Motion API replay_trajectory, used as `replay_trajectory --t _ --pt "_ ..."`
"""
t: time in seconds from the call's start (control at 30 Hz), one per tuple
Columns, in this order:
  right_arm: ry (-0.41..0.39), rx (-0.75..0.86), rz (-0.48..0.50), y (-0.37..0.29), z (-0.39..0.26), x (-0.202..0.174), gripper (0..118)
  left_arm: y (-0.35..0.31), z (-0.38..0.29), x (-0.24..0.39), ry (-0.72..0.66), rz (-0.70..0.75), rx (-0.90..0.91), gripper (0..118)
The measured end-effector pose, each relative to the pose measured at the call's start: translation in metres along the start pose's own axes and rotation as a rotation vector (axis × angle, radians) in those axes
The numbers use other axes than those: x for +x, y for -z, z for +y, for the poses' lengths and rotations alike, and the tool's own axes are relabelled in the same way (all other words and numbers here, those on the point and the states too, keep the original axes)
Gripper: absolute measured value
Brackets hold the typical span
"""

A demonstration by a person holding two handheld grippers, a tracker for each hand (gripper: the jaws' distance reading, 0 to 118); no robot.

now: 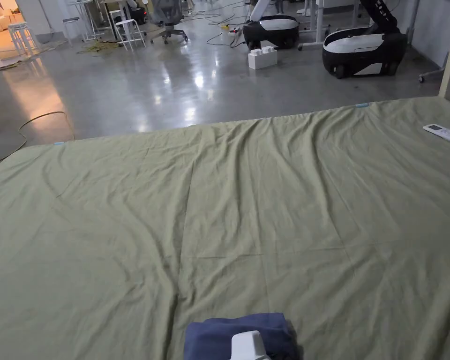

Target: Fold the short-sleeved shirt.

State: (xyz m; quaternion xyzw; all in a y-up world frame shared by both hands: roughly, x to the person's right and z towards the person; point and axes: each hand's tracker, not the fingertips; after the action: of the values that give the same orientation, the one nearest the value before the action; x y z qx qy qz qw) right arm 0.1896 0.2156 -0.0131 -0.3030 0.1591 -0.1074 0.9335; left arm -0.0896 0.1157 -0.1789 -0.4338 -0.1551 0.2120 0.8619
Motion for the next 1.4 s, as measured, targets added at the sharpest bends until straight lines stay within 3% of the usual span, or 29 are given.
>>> replay_trajectory --t 0.17,0.27,0.33,0.37,0.43,0.47,0.5,0.53,0.57,0.67,0.77,0.9,0.93,0.97,1.07,1.17,1.23,1.3,1.4 --pt "-0.076 -0.087 0.162 0.084 0.019 -0.04 0 -0.085 0.023 -0.009 -0.04 -0.192 0.251 1" --pt "-0.119 -0.18 0.201 0.151 0.023 -0.061 0 -0.131 0.035 -0.033 -0.044 -0.132 0.307 2" --pt "-0.192 -0.236 0.208 0.188 0.024 -0.07 0 -0.149 0.037 -0.057 -0.098 -0.076 0.293 12" --pt "-0.228 -0.279 0.192 0.206 0.023 -0.073 0 -0.154 0.034 -0.072 -0.12 -0.074 0.288 21" --pt "-0.295 -0.39 0.123 0.238 0.013 -0.075 0 -0.157 0.028 -0.095 -0.131 -0.086 0.267 70" --pt "-0.312 -0.529 0.07 0.255 0.003 -0.069 0 -0.157 0.025 -0.106 -0.157 -0.063 0.232 88" --pt "-0.251 -0.526 0.107 0.261 0.002 -0.064 0 -0.157 0.021 -0.117 -0.18 -0.034 0.216 97" --pt "-0.196 -0.471 0.119 0.257 0.01 -0.062 0 -0.159 0.018 -0.124 -0.194 -0.032 0.223 97" --pt "-0.148 -0.53 0.098 0.254 0.019 -0.062 0 -0.159 0.018 -0.136 -0.227 -0.042 0.219 97" --pt "-0.22 -0.548 0.094 0.26 0.02 -0.066 0 -0.146 0.017 -0.164 -0.347 -0.156 0.168 97" --pt "-0.214 -0.559 0.082 0.261 0.021 -0.069 0 -0.121 0.02 -0.181 -0.416 -0.226 0.122 97" --pt "-0.218 -0.571 0.066 0.261 0.022 -0.072 0 -0.078 0.023 -0.182 -0.384 -0.382 0.015 97" --pt "-0.218 -0.571 0.065 0.261 0.022 -0.072 0 -0.069 0.024 -0.178 -0.366 -0.363 -0.026 97" --pt "-0.219 -0.571 0.065 0.261 0.022 -0.072 0 -0.061 0.025 -0.172 -0.34 -0.312 -0.046 94" --pt "-0.201 -0.554 0.073 0.257 0.02 -0.069 0 -0.056 0.028 -0.161 -0.262 -0.183 -0.026 38" --pt "-0.159 -0.508 0.083 0.245 0.017 -0.065 0 -0.066 0.031 -0.165 -0.302 -0.251 -0.03 35" --pt "-0.068 -0.443 0.085 0.228 0.023 -0.067 0 -0.083 0.036 -0.175 -0.38 -0.363 -0.001 34" --pt "-0.026 -0.333 0.169 0.201 0.032 -0.07 0 -0.124 0.053 -0.19 -0.347 -0.333 0.078 33" --pt "-0.025 -0.287 0.205 0.17 0.04 -0.07 0 -0.199 0.082 -0.244 -0.355 -0.243 0.166 33"
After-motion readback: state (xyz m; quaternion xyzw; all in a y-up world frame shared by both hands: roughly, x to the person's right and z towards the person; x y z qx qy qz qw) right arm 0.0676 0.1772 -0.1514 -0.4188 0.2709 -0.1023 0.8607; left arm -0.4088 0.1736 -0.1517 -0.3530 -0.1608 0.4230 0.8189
